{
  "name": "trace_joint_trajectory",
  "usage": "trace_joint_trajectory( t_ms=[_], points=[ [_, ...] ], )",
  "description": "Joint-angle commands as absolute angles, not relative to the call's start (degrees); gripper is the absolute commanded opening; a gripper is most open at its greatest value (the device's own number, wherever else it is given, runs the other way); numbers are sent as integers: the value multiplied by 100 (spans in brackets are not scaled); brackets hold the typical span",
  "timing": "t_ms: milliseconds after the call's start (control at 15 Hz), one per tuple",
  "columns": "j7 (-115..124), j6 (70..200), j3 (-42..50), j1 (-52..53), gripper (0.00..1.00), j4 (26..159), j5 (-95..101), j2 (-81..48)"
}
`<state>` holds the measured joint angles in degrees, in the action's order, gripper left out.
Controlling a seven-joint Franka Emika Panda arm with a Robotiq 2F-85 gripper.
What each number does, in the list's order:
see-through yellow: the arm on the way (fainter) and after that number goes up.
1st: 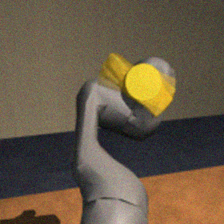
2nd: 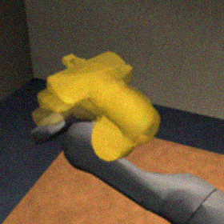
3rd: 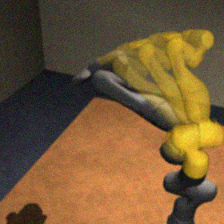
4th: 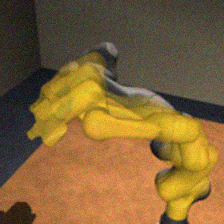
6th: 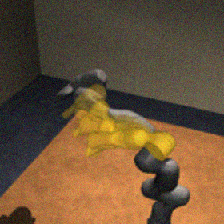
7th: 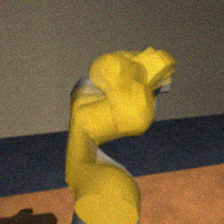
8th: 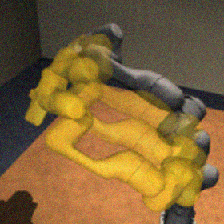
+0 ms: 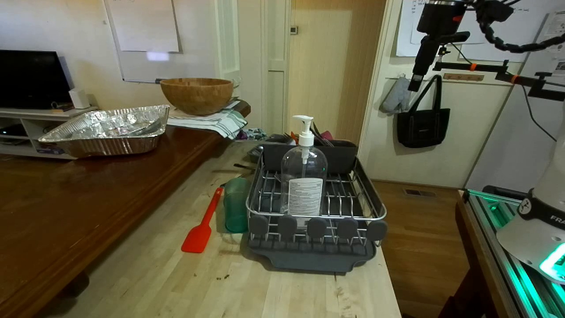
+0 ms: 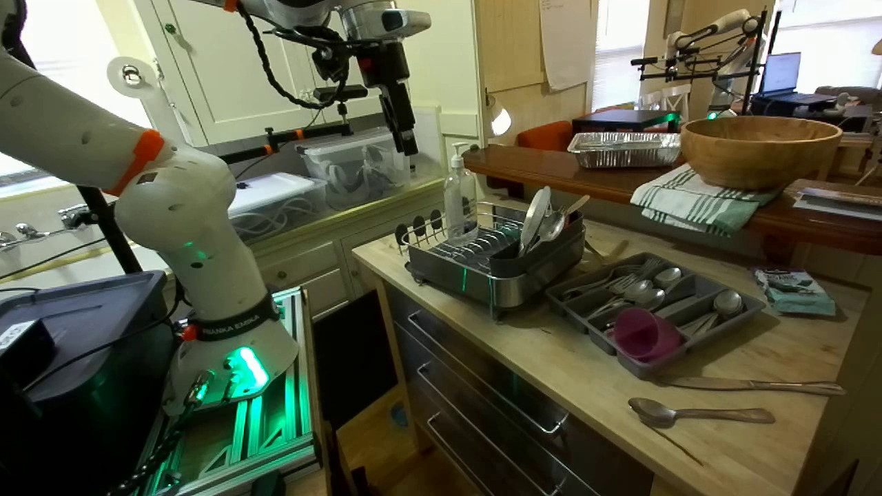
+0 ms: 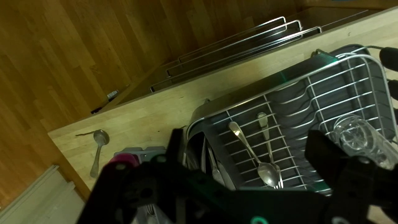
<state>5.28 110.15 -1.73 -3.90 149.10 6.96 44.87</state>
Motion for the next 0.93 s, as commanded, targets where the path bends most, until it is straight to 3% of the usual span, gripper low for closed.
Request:
trace_joint_trajectory(
  t_ms=[0,467,533,867],
  points=[
    [217,11481,428,-626,100,15107,772,4673],
    [-848,12572,1731,-625,100,14361,102,3716],
    [-709,12411,1421,-846,100,14676,357,4157],
    [-873,12480,1588,-802,100,14379,108,3751]
  ],
)
